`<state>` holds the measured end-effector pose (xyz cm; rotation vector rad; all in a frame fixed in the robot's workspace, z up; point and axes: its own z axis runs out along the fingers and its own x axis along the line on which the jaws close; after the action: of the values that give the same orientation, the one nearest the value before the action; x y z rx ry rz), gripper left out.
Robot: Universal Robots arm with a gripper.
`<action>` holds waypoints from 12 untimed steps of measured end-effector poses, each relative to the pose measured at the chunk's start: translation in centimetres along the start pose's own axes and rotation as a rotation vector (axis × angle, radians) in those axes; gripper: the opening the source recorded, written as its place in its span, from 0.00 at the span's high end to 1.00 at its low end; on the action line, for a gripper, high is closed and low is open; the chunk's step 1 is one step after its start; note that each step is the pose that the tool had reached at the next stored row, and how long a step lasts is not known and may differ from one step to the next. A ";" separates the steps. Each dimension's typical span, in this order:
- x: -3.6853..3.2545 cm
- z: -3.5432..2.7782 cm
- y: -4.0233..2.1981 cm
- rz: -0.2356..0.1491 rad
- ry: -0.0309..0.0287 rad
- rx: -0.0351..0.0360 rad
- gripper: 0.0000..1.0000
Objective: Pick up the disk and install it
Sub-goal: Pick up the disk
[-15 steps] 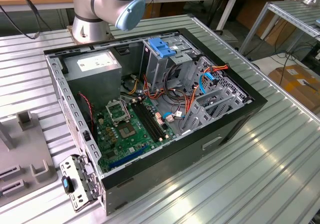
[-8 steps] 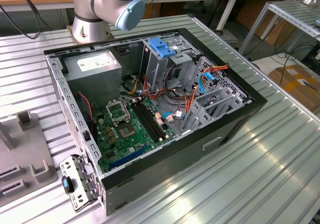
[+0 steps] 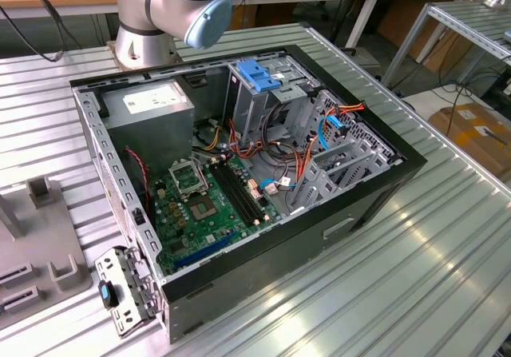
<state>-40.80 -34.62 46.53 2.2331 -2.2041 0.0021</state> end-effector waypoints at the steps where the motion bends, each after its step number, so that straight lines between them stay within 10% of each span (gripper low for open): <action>1: 0.00 0.00 0.00 0.000 0.0000 0.0000 0.65; 12: 0.00 -0.19 0.00 0.000 0.0000 0.0001 0.65</action>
<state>-40.80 -34.62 46.72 2.2332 -2.2041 0.0023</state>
